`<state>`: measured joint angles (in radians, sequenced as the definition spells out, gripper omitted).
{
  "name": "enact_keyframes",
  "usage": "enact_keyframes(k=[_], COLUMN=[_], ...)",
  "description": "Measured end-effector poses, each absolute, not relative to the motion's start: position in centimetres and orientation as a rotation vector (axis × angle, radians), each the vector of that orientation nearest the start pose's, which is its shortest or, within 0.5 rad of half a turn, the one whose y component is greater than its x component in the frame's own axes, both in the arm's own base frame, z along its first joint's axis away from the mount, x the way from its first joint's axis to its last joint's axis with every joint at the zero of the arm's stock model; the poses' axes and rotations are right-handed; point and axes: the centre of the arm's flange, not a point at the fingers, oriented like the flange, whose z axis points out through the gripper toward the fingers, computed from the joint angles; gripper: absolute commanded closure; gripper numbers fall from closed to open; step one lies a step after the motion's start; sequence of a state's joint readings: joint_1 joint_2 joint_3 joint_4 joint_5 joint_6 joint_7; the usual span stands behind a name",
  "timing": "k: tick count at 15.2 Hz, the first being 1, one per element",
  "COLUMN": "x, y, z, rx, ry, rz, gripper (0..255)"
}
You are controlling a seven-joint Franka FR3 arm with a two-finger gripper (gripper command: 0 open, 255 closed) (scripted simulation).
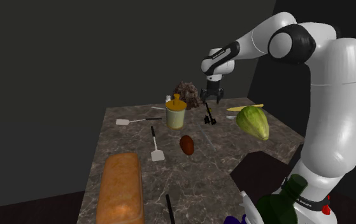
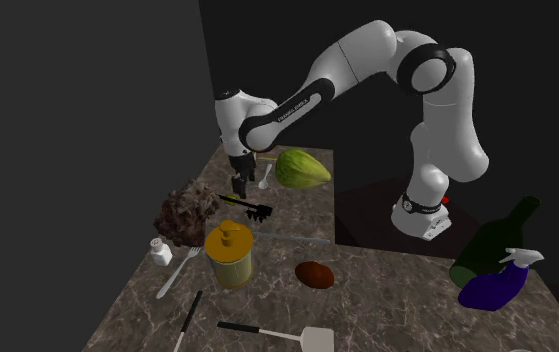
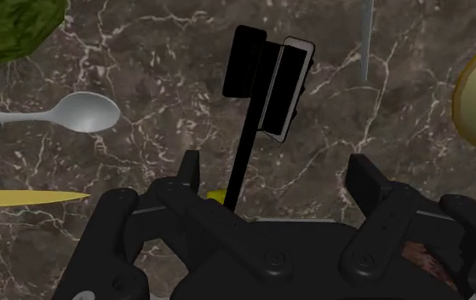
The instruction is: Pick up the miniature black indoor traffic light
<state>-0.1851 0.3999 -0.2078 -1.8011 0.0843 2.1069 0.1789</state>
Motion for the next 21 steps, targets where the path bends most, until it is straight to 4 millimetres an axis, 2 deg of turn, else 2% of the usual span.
enact_keyframes(k=[7,9,13,16,17,18,19,21], x=[63.6,63.6,63.3,63.3,63.7,64.2,64.7,64.8], y=[-29.3,-30.7,-31.7,-32.0,-31.9,-31.5,-30.1,-29.8], z=[26.7,26.1,25.2,25.3,25.4,26.1,24.5,23.3], rx=[-2.958,-2.945,-2.93,-2.945,-2.948,-2.948,-2.95,-2.983], ry=[1.101,1.133,1.155,1.171,1.173,1.174,1.154,1.143], rz=[0.181,0.222,0.274,0.148,0.131,0.11,0.139,0.168], gripper=[0,0,0,0,255,255,255,255])
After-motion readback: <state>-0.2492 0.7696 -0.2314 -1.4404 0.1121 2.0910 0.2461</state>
